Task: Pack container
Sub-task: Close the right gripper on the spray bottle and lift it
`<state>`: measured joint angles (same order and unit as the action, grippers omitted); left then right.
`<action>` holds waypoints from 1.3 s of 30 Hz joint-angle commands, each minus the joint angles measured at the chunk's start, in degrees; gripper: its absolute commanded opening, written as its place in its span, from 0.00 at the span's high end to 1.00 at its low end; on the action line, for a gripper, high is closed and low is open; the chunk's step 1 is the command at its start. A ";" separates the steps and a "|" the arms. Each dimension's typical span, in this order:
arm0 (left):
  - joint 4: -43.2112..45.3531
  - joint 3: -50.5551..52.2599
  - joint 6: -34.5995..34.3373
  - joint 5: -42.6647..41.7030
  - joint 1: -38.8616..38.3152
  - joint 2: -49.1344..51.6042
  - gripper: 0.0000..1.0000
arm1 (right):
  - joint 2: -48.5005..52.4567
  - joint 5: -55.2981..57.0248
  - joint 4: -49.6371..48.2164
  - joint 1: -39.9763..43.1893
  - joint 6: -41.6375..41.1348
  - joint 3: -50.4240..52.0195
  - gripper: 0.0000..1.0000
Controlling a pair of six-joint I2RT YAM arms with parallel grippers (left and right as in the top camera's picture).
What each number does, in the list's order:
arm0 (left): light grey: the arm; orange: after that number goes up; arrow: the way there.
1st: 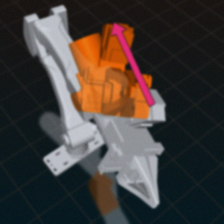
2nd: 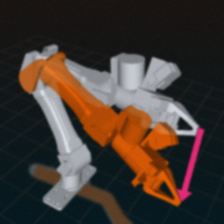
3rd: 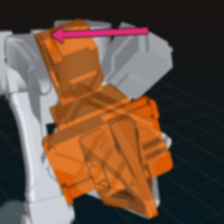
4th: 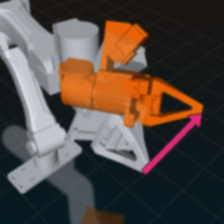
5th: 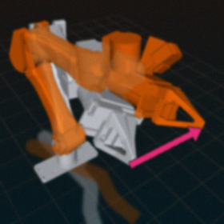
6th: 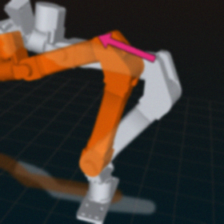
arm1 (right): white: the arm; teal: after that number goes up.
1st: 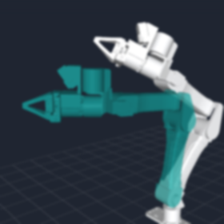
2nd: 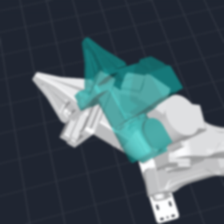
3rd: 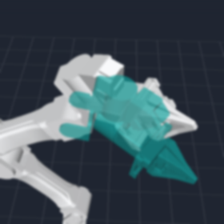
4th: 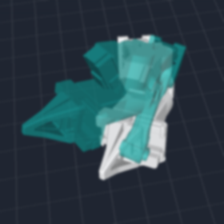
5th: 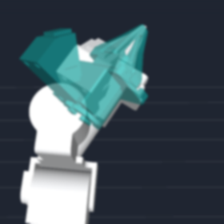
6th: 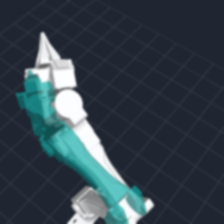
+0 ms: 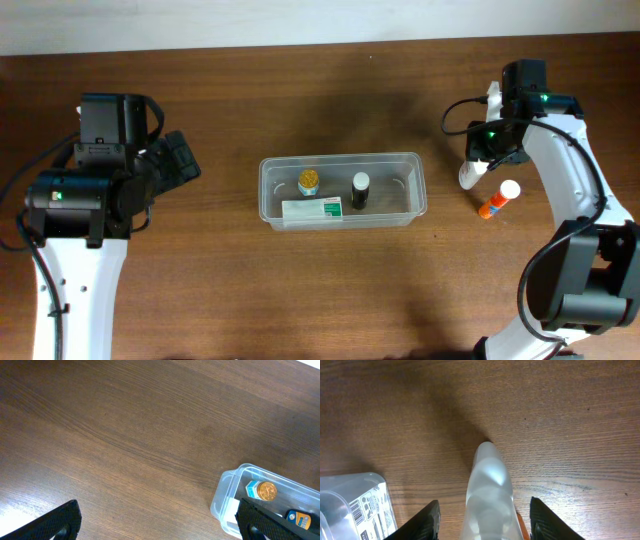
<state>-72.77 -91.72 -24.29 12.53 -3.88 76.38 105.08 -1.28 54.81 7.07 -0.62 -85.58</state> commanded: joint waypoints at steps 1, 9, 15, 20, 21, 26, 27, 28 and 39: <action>0.04 -0.35 -0.28 0.81 0.31 -0.37 0.00 | 0.46 0.94 0.07 -0.31 -0.24 -0.04 0.53; 0.04 -0.35 -0.28 0.81 0.31 -0.37 0.01 | 0.46 1.14 0.35 -0.31 0.39 -0.04 0.63; 0.04 -0.35 -0.28 0.81 0.31 -0.37 0.01 | 0.46 1.99 0.52 -0.31 1.22 -0.04 0.65; 0.04 -0.35 -0.28 0.81 0.31 -0.37 0.01 | 0.46 2.03 0.52 -0.31 1.75 -0.04 0.70; 0.04 -0.35 -0.28 0.81 0.31 -0.37 0.01 | 0.46 2.01 0.46 -0.31 1.73 -0.04 0.70; 0.04 -0.35 -0.28 0.81 0.31 -0.37 0.01 | 0.46 2.01 0.44 -0.31 1.92 -0.04 0.71; 0.04 -0.35 -0.28 0.81 0.31 -0.37 0.01 | 0.46 2.01 0.44 -0.31 1.92 -0.04 0.71; 0.04 -0.35 -0.28 0.81 0.31 -0.37 0.00 | 0.46 2.03 0.44 -0.31 1.92 -0.04 0.73; 0.04 -0.35 -0.28 0.81 0.28 -0.37 0.00 | 0.46 2.01 0.44 -0.31 1.95 -0.35 0.80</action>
<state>-72.77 -91.72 -24.29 12.53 -3.88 76.38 105.08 -0.05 55.27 7.07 1.17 -85.58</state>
